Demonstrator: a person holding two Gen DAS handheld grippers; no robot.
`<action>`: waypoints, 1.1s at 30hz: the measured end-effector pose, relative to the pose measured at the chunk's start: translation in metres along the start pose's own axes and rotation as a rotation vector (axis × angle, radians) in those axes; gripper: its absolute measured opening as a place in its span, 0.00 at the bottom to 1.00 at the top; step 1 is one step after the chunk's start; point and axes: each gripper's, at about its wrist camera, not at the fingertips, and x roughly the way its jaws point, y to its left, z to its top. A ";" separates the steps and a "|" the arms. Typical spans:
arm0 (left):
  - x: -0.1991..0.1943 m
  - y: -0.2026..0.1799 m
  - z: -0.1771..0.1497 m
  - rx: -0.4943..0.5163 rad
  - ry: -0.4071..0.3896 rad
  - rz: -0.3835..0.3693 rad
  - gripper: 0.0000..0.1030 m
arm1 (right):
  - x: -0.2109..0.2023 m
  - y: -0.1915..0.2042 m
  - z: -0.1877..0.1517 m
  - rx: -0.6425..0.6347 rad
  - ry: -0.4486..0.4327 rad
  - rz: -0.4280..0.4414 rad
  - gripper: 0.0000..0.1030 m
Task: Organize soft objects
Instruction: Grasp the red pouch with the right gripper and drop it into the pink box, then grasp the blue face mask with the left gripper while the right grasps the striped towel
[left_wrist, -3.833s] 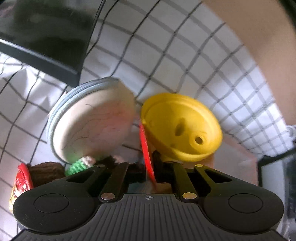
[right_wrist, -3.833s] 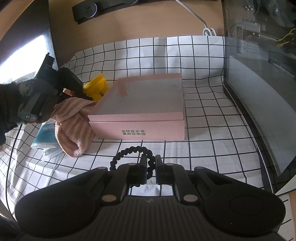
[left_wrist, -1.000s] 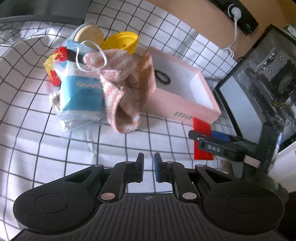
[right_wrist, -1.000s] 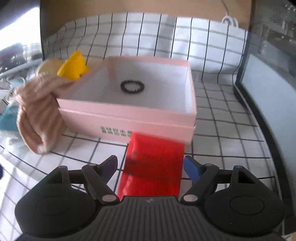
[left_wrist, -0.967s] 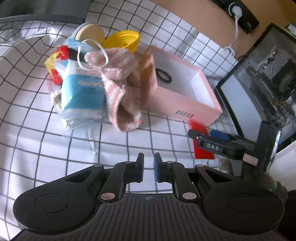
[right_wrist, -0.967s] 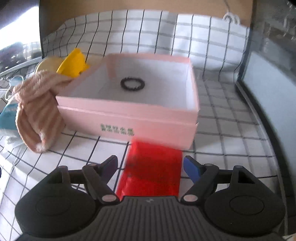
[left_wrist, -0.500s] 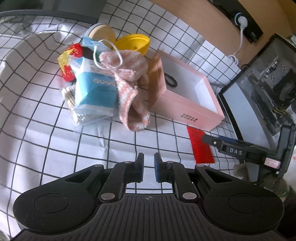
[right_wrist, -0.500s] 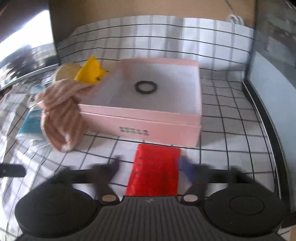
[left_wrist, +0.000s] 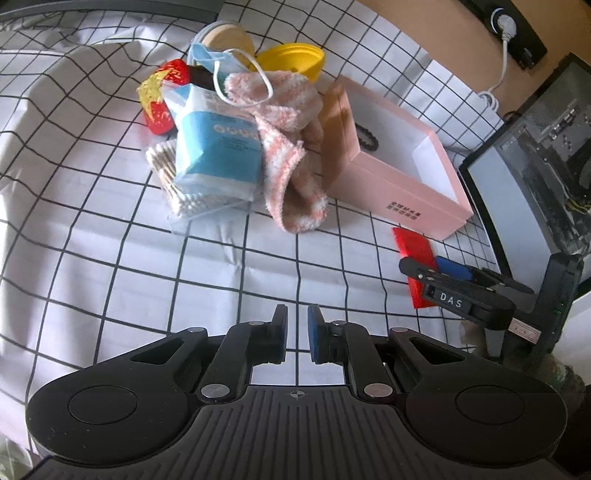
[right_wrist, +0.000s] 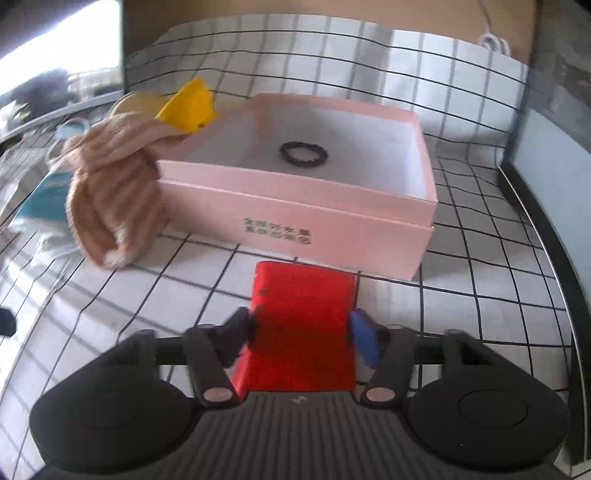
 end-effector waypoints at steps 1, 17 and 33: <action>0.000 -0.001 0.000 0.003 0.001 -0.002 0.12 | -0.003 0.001 -0.001 -0.012 0.003 0.005 0.52; 0.012 -0.010 0.007 0.012 -0.004 -0.034 0.12 | -0.086 0.001 0.147 -0.079 -0.416 -0.020 0.85; -0.026 0.059 0.005 -0.103 -0.083 0.043 0.12 | 0.070 0.100 0.183 0.134 -0.083 0.329 0.69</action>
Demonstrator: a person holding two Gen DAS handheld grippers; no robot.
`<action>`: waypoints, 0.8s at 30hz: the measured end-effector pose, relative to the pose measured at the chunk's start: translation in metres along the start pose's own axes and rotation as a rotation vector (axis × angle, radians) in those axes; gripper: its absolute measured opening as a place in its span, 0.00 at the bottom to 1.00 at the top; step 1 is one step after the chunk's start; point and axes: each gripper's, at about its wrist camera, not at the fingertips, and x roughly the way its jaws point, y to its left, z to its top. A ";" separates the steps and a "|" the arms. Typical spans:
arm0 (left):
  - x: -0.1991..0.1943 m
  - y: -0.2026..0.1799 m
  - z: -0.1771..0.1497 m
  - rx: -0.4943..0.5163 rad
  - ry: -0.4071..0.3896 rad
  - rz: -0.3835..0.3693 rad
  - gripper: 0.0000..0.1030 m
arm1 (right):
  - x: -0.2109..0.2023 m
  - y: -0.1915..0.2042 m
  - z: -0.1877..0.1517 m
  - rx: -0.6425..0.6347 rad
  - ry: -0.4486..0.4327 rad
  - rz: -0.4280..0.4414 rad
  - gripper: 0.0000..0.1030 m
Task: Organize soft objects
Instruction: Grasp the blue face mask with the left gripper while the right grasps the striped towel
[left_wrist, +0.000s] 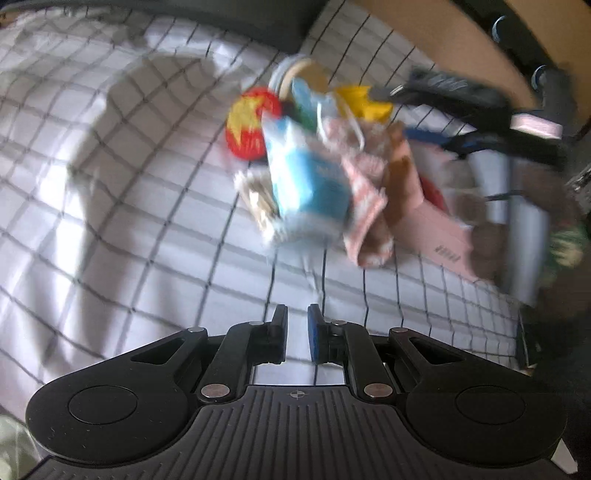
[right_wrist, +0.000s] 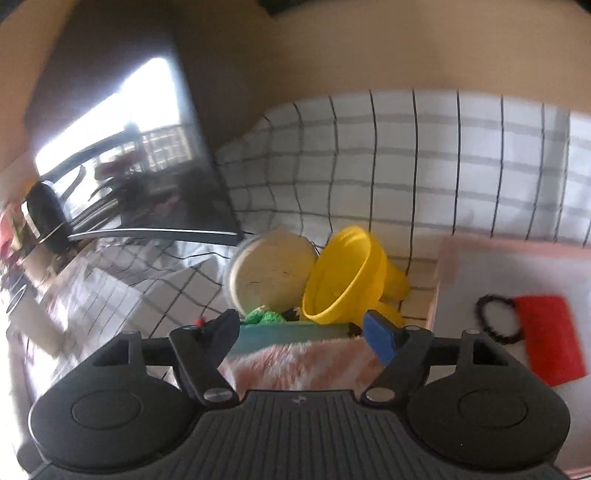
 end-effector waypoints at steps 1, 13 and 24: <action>-0.005 0.002 0.005 0.011 -0.014 -0.010 0.12 | 0.008 0.000 -0.001 0.005 0.014 -0.011 0.66; 0.017 -0.029 0.176 0.326 -0.108 -0.044 0.12 | -0.038 0.018 -0.085 -0.044 0.133 -0.003 0.13; 0.134 -0.063 0.173 0.305 0.266 -0.054 0.16 | -0.084 0.018 -0.141 -0.157 0.122 -0.080 0.12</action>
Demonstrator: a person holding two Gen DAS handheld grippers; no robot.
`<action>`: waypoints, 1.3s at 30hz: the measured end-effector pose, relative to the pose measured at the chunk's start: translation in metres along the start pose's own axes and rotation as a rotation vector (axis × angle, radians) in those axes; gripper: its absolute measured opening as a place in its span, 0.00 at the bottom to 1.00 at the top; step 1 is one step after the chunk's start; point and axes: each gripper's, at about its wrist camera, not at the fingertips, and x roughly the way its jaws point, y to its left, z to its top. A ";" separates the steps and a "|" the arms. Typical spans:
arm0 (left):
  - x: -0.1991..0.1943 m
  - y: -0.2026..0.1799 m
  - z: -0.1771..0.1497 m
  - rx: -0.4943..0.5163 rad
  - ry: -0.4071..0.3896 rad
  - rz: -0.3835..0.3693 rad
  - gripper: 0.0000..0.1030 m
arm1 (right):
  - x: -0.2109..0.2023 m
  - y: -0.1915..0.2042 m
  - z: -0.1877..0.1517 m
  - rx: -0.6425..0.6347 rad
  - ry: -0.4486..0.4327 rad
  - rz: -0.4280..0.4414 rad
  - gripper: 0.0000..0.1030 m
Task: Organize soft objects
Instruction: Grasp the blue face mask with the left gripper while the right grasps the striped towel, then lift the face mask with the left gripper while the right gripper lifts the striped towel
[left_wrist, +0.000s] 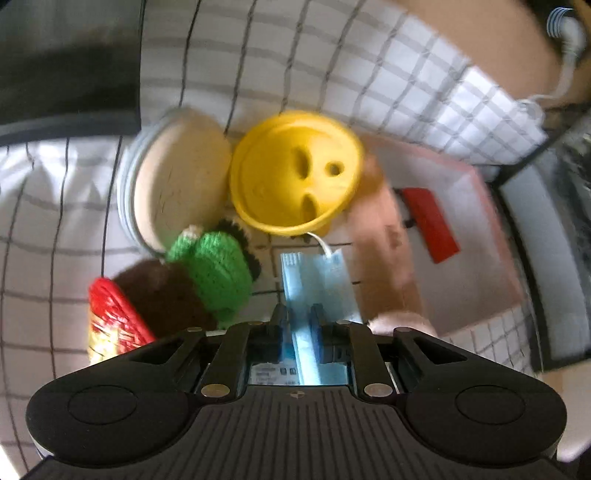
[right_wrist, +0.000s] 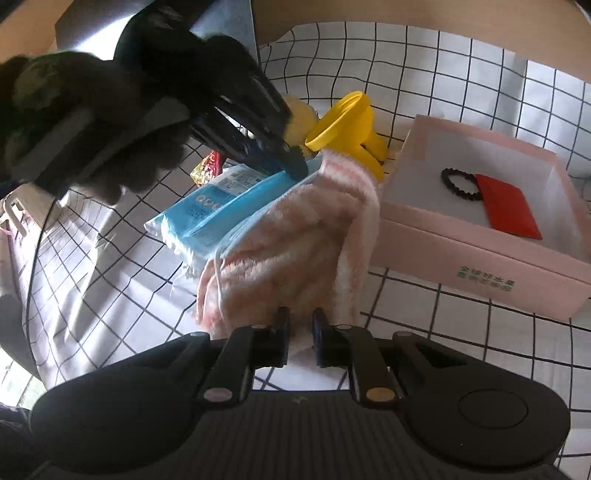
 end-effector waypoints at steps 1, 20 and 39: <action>0.007 0.000 0.001 -0.018 0.017 0.017 0.16 | -0.002 -0.001 -0.002 -0.001 -0.004 -0.002 0.12; -0.031 -0.021 -0.103 -0.001 -0.065 0.053 0.16 | 0.001 -0.054 0.016 0.150 -0.060 0.160 0.60; -0.059 -0.021 -0.154 -0.092 -0.308 0.008 0.17 | -0.075 -0.103 -0.049 0.068 0.035 -0.229 0.18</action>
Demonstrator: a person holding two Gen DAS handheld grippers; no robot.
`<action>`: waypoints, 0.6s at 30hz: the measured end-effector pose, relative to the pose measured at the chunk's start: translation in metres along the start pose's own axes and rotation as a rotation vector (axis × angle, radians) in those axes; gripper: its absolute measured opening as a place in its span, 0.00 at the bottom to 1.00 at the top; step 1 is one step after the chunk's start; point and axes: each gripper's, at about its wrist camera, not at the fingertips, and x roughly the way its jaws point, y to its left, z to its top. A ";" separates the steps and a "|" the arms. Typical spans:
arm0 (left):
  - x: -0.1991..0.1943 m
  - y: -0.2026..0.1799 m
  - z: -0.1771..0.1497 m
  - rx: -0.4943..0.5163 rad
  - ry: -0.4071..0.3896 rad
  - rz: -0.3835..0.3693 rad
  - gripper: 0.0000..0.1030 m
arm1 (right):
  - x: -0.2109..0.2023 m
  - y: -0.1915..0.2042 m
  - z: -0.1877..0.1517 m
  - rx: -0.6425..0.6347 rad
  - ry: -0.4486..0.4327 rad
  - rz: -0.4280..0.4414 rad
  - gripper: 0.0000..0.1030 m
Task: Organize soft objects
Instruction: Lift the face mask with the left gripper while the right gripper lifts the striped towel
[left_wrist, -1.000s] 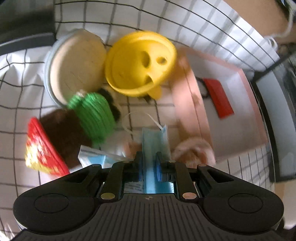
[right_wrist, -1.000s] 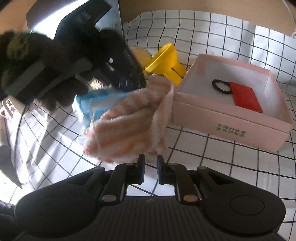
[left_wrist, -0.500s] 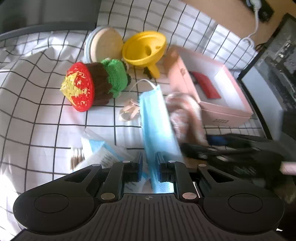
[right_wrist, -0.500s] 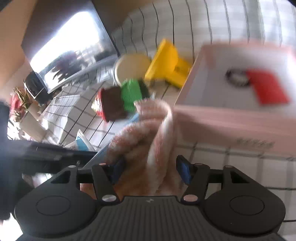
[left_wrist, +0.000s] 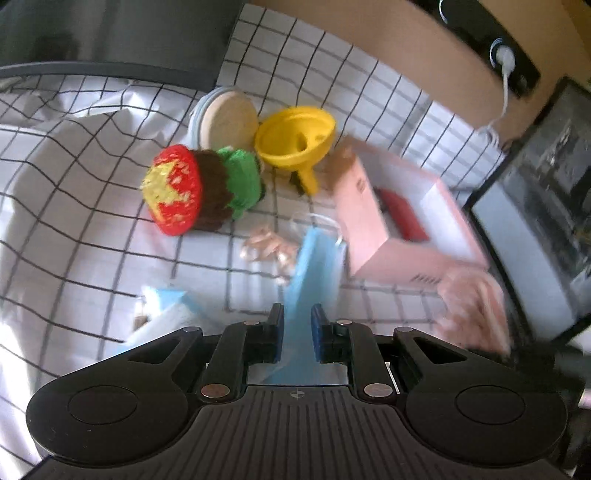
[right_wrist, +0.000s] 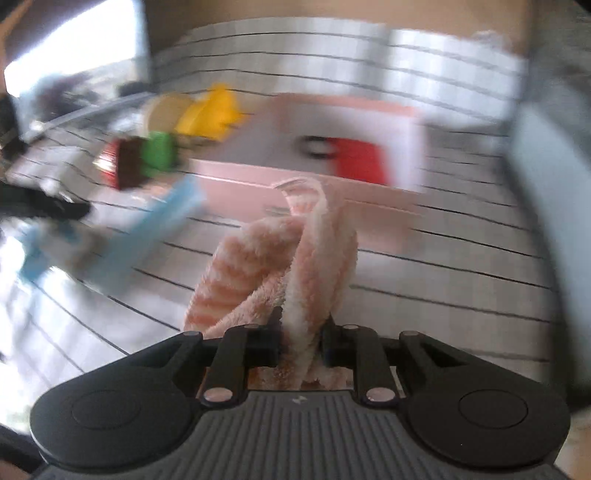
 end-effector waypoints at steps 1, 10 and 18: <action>0.001 -0.004 0.000 -0.009 -0.009 -0.004 0.17 | -0.006 -0.006 -0.007 0.001 -0.005 -0.036 0.18; 0.053 -0.029 0.011 0.087 0.034 0.098 0.17 | -0.021 -0.021 -0.034 0.042 -0.025 -0.139 0.36; 0.082 -0.019 0.020 -0.007 0.155 0.042 0.18 | -0.010 -0.031 -0.047 0.144 -0.080 -0.148 0.62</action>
